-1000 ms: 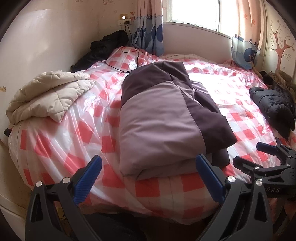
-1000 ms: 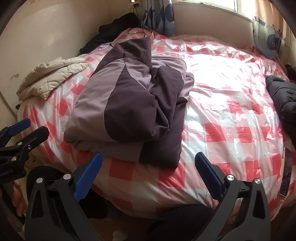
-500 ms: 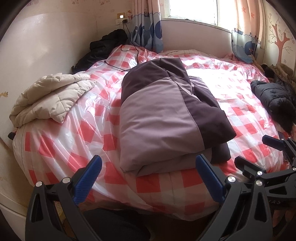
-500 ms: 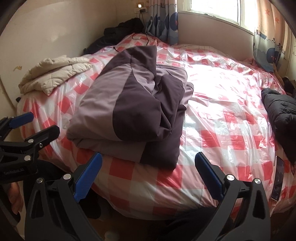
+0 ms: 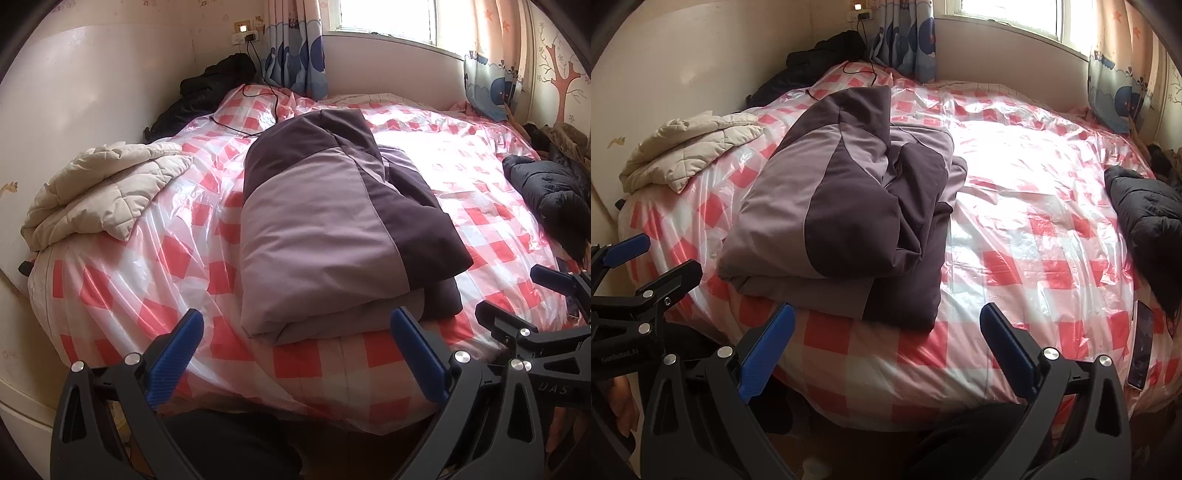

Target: Fold large clothes

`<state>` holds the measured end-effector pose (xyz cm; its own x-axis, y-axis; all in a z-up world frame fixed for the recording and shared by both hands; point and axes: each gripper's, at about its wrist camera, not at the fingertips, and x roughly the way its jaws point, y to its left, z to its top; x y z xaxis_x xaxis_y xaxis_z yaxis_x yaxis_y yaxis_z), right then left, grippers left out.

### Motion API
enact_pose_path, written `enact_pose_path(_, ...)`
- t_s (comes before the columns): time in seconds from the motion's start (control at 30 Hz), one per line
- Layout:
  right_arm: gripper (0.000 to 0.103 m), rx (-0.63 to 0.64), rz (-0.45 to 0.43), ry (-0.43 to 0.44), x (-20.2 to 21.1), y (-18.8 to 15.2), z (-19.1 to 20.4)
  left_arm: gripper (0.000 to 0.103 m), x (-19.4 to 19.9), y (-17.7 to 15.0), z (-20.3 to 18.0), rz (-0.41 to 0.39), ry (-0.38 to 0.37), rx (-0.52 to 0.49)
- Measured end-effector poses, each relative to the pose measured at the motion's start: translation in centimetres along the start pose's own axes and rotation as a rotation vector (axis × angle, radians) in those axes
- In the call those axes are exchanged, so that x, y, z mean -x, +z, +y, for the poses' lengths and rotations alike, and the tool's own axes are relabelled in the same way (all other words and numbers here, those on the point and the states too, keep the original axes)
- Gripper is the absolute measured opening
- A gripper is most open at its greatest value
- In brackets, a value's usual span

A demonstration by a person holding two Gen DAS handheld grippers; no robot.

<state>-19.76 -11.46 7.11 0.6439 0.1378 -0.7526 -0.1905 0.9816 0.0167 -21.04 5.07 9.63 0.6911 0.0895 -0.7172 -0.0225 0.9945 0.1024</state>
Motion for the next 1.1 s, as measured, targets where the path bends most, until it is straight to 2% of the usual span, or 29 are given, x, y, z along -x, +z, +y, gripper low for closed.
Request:
enact_pose_path(0.53,0.097,-0.005,0.03,0.027,-0.5,-0.2,0.3,0.097,-0.4,-0.7,0.5,0.014,-0.01,0.012)
enact_pose_path(0.8,0.097,-0.007,0.028,0.028,-0.5,-0.3,0.2,0.097,-0.8,-0.7,0.9,0.023,-0.043,0.039)
enact_pose_path(1.1,0.097,-0.013,0.032,0.035,-0.4,-0.5,0.1,0.097,-0.9,-0.6,0.4,0.045,0.016,0.023)
